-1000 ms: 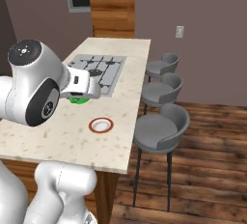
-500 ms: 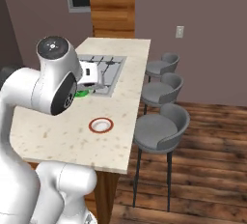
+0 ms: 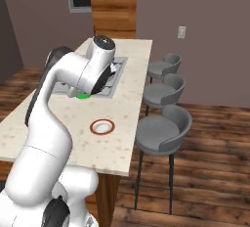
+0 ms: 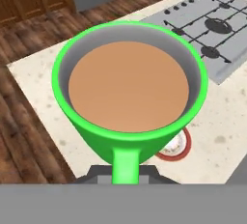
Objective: Pick the cup of tea, navigate to the dining table, and place it on the saucer.
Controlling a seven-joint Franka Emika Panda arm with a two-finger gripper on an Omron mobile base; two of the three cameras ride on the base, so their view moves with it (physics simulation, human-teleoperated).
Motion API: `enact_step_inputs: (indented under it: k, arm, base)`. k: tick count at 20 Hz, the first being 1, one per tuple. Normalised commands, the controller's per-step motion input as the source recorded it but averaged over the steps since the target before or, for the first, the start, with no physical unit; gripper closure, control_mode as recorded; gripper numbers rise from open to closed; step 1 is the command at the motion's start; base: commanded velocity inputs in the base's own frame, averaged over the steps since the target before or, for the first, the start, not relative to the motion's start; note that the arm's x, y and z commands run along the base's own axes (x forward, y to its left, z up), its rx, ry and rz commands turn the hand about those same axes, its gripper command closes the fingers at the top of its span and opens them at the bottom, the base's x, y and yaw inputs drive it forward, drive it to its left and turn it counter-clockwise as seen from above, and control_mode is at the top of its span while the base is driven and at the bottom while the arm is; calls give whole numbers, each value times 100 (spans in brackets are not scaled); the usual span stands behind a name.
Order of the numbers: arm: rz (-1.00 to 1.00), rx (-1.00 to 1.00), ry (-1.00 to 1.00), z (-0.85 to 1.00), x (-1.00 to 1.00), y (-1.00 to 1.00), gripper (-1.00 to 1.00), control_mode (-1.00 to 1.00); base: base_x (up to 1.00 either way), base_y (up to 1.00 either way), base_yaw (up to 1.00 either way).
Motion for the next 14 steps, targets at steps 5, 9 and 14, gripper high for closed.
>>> enact_step_inputs:
  k: [5, 9, 14]
  arm:
    - [28, -22, 6, -94, 37, -6, 100, -100]
    - [2, -7, 0, -74, 8, -9, 100, -100]
    - [0, 12, -1, -94, 16, -7, 100, -100]
  base:
    - [0, 0, 0]
    - [0, 0, 0]
    - [0, 0, 0]
